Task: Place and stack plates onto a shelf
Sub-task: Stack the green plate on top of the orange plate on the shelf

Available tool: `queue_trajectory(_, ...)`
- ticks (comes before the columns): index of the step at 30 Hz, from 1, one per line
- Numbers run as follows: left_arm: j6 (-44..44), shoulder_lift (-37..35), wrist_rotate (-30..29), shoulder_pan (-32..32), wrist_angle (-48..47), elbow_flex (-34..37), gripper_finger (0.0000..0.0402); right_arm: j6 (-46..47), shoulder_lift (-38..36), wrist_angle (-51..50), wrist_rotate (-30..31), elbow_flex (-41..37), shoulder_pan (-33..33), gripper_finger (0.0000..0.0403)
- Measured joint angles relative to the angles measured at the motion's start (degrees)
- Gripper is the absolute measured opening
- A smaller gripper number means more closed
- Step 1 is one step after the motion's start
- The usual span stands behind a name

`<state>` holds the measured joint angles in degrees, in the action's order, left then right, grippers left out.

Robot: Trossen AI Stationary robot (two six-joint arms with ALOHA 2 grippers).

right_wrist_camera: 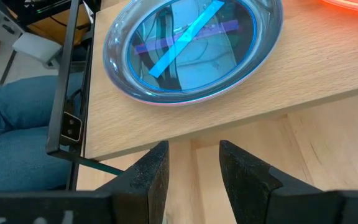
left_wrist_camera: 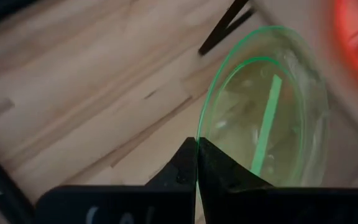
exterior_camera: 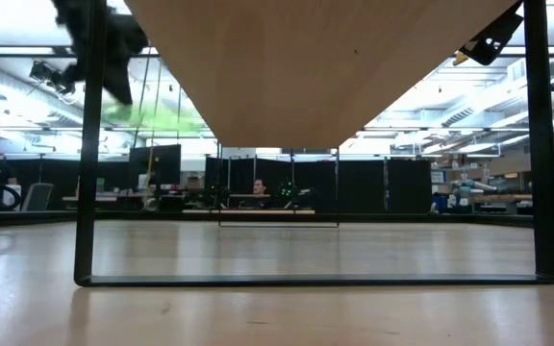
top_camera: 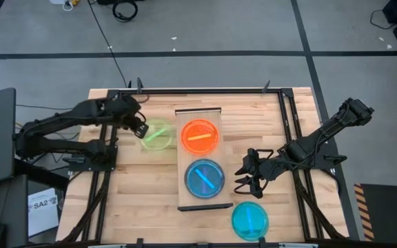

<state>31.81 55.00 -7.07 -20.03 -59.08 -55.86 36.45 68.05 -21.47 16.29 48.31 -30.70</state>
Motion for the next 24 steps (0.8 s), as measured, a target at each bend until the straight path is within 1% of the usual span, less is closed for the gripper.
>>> queue_trajectory(3, 0.0, 0.0, -0.4, 0.0, -4.6, -6.3, 0.0006, 0.0, 0.0, 0.0, 0.0, 0.0, 0.0, 0.0147)
queue_trajectory(5, 0.1, 0.0, -0.4, 0.0, -5.9, -10.2, 0.0006, 0.0, 0.0, 0.0, 0.0, 0.0, 0.0, 0.0147)
queue_trajectory(8, 0.5, 0.0, 0.7, 0.0, -5.6, -14.8, 0.0006, 0.0, 0.0, 0.0, 0.0, 0.0, 0.0, 0.0147)
queue_trajectory(11, 0.7, 0.0, 1.3, 0.0, -3.9, -17.9, 0.0006, -0.1, 0.0, 0.0, 0.0, 0.0, 0.0, 0.0147)
queue_trajectory(18, 2.5, 0.8, 2.5, 0.0, 0.4, -18.5, 0.0006, -0.2, 0.0, 0.0, 0.0, 0.0, 0.0, 0.0147)
queue_trajectory(24, 3.9, 5.8, 4.5, 0.4, 3.3, -18.4, 0.0006, -0.2, 0.0, 0.0, 0.0, 0.0, 0.0, 0.0147)
